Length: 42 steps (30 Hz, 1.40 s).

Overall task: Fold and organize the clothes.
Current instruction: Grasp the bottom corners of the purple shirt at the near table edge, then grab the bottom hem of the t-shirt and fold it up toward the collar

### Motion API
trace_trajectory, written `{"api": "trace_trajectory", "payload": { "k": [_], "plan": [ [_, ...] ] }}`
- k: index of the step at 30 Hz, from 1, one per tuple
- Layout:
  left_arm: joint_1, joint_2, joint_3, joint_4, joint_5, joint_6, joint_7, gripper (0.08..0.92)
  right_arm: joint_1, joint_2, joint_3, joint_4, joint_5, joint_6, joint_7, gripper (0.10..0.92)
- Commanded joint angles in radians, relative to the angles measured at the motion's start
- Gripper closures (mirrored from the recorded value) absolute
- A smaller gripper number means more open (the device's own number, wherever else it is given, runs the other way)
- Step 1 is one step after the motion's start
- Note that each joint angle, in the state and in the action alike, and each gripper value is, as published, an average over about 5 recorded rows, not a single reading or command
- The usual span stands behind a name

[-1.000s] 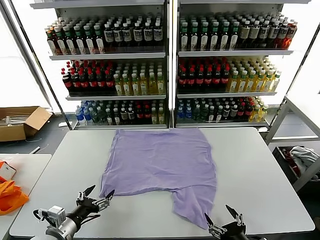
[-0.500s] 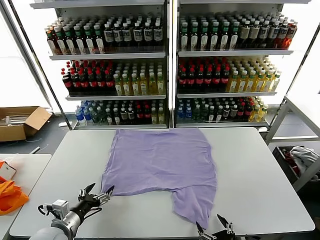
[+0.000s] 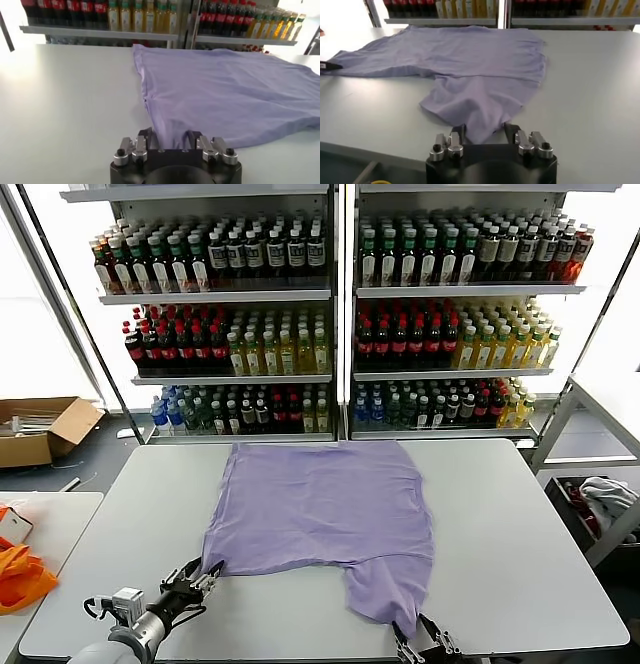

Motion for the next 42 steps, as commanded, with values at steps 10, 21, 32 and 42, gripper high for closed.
{"api": "trace_trajectory", "payload": {
  "k": [10,21,32,42],
  "plan": [
    [0.023,-0.015,0.014,-0.014,0.032,-0.036,-0.029,0.888,0.003,-0.012,0.009,0.005,0.006,0.116,-0.058,0.918],
    [0.100,-0.059,-0.033,-0.173,0.081,-0.032,-0.032,0.913,-0.161,-0.093,0.083,0.098,0.015,0.295,-0.162,0.918],
    [0.317,-0.075,-0.108,-0.322,0.096,-0.014,-0.032,0.914,-0.383,-0.113,0.143,0.165,-0.022,0.412,-0.178,0.918],
    [0.311,-0.070,-0.112,-0.327,0.090,-0.008,-0.020,0.914,-0.257,-0.093,0.147,0.148,0.070,0.452,-0.166,0.918]
  ]
}}
